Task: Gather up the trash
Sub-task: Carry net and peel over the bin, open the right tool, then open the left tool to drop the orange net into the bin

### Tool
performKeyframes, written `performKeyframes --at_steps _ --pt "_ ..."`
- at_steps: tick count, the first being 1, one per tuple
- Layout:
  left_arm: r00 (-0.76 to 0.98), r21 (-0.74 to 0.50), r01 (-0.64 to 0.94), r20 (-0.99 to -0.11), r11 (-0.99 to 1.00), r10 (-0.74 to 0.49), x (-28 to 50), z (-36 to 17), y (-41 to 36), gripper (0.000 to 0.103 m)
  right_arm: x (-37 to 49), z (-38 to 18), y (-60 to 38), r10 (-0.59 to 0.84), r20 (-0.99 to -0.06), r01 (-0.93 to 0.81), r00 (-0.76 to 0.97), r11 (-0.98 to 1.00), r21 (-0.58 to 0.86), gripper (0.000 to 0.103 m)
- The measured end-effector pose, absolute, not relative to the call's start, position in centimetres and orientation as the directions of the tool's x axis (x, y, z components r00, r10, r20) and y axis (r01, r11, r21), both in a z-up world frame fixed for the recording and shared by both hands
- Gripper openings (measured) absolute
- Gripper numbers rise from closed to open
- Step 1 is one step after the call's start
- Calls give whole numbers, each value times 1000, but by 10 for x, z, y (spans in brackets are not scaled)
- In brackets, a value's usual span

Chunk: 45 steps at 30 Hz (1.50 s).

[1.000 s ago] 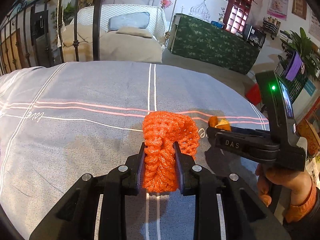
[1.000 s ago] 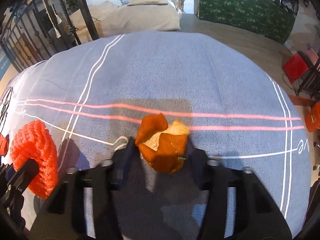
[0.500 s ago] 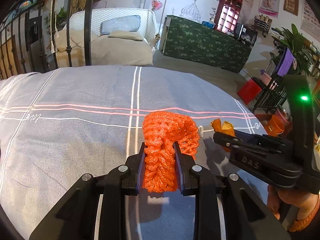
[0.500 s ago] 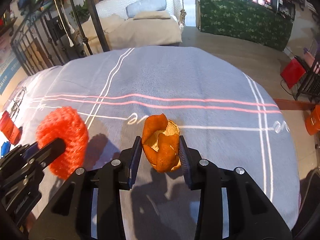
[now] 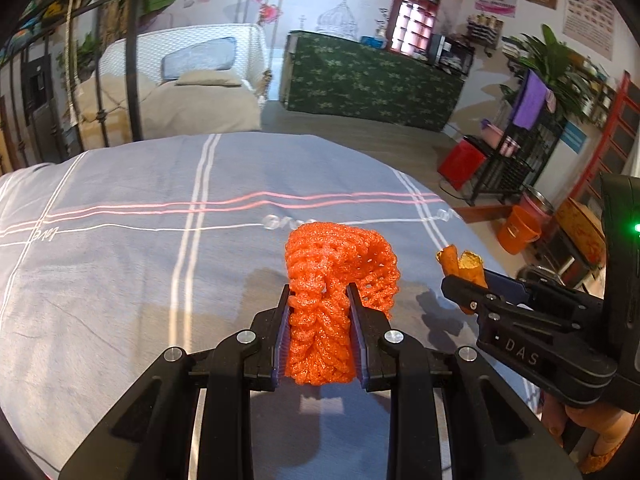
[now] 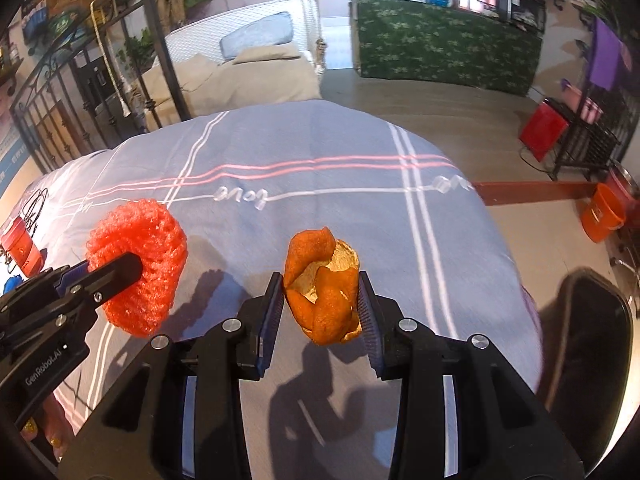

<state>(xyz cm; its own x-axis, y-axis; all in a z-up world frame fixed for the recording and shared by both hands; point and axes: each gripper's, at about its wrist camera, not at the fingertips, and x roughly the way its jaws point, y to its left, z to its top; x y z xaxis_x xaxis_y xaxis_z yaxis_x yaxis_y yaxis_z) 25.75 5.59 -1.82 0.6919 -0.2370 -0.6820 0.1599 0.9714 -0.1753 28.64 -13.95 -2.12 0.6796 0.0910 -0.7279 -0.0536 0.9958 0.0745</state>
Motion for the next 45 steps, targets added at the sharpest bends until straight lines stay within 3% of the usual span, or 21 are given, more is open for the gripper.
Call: performKeyframes --at_steps 24,40,45 --pt "581 -158 478 -681 864 -446 220 -25 -92 26 155 -41 -302 -151 -715 326 683 939 113 37" --pt "474 -129 644 -706 754 -526 206 -40 -172 26 129 -78 -395 -252 -757 518 603 845 131 38" --pt "448 -115 681 -716 723 -536 202 -45 -194 26 125 -88 -403 -255 -764 537 593 832 139 48"
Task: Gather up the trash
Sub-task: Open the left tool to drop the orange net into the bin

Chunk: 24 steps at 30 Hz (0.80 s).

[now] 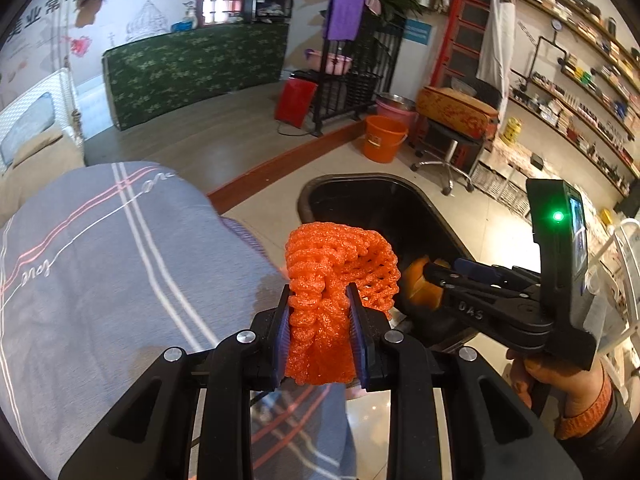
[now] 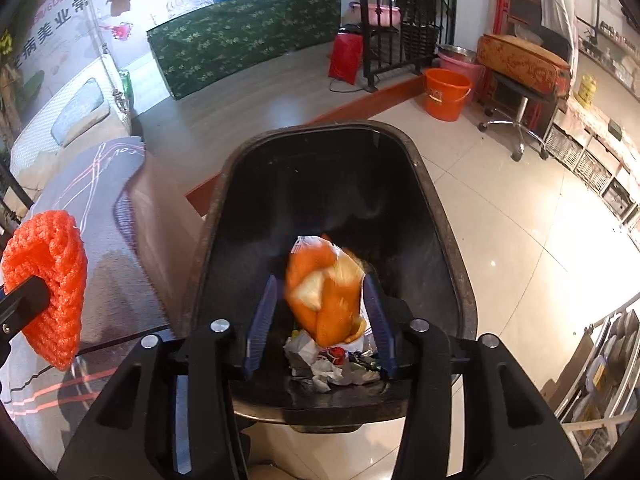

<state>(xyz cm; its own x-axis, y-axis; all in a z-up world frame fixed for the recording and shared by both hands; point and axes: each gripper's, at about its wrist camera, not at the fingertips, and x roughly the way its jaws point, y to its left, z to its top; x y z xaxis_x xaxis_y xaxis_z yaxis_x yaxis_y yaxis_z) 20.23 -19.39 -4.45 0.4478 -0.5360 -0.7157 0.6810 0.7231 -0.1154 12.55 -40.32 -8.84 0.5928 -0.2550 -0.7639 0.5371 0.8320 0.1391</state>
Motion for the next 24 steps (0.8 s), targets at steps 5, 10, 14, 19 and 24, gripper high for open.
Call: performKeyframes --at_steps 5,10,14,19,24 --pt "418 -113 707 -730 699 -541 204 -50 -216 26 112 -82 -409 -278 -740 553 612 819 150 61" --pt "377 -118 732 -750 671 -543 205 -57 -238 26 94 -72 -417 -308 -718 577 624 801 158 61" --pt "343 -115 760 -765 640 -545 204 -63 -260 26 79 -68 -419 -333 -710 593 621 791 148 61" --pt "336 -95 779 -772 620 -540 201 -66 -275 41 63 -67 -426 -372 -701 629 608 765 139 61" --pt "365 -98 770 -742 630 -562 197 -60 -264 74 48 -69 -430 -412 -692 671 592 728 140 73"
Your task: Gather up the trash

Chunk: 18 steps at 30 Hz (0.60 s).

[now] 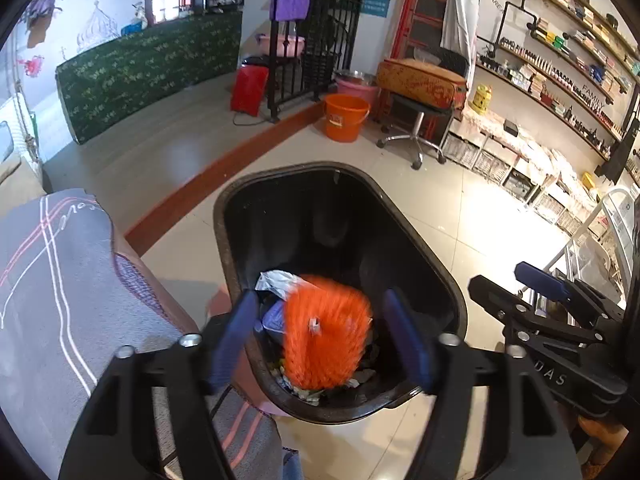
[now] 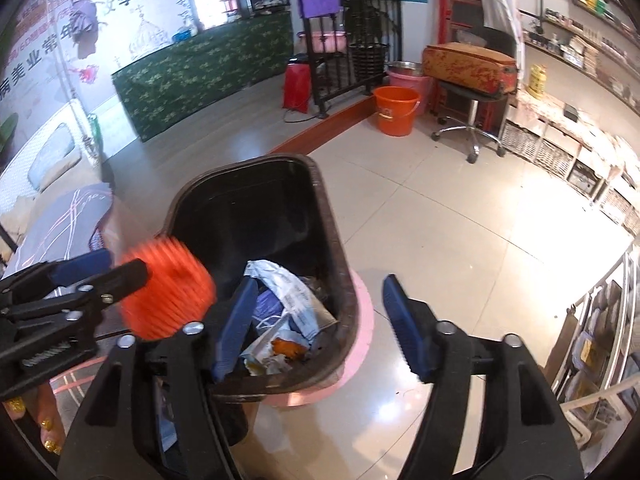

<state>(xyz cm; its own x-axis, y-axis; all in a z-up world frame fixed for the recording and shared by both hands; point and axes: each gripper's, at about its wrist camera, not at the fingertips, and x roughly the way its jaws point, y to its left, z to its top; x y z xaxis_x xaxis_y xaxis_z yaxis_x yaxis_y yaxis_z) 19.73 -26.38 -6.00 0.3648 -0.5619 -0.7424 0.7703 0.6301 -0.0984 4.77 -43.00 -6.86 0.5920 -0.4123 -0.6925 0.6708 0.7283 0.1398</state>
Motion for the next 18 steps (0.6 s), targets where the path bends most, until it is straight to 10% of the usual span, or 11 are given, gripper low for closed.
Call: performKeyframes --at_steps 18 --pt "662 53 625 -563 779 -494 165 -16 -131 97 54 -30 -330 -458 -518 593 723 795 125 97"
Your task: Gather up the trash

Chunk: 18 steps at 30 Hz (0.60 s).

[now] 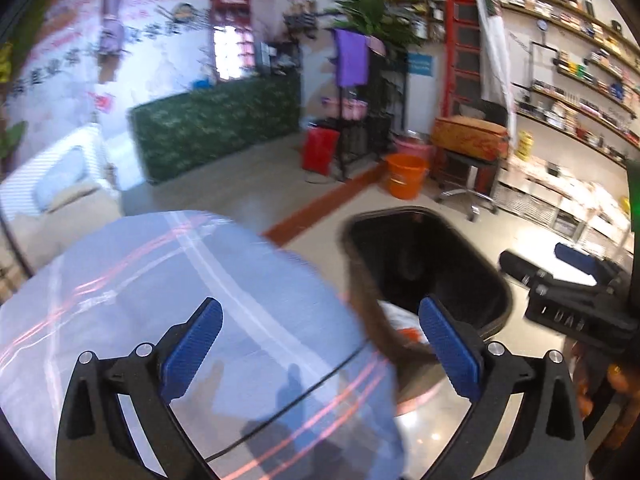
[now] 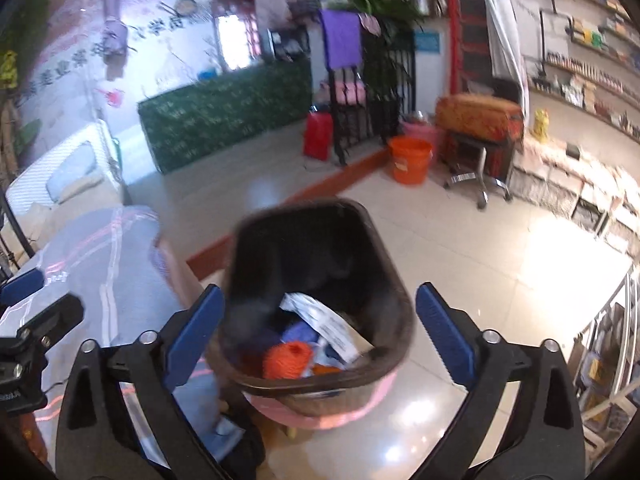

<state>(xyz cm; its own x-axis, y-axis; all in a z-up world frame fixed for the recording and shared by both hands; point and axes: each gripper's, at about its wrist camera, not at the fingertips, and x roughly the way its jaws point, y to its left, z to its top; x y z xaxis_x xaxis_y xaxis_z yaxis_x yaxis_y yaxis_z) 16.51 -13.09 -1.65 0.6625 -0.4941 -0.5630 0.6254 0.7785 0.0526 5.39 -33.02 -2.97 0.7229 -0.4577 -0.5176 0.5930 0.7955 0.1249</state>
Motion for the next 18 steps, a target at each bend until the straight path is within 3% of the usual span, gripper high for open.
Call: performKeyframes --at_steps 9,18 --pt "819 7 375 -472 927 -328 142 5 -22 97 43 -2 -220 -457 -317 492 831 870 34 97" --pt "889 -29 239 -395 971 -231 101 15 20 97 13 7 -150 -395 -236 396 888 917 -45 97"
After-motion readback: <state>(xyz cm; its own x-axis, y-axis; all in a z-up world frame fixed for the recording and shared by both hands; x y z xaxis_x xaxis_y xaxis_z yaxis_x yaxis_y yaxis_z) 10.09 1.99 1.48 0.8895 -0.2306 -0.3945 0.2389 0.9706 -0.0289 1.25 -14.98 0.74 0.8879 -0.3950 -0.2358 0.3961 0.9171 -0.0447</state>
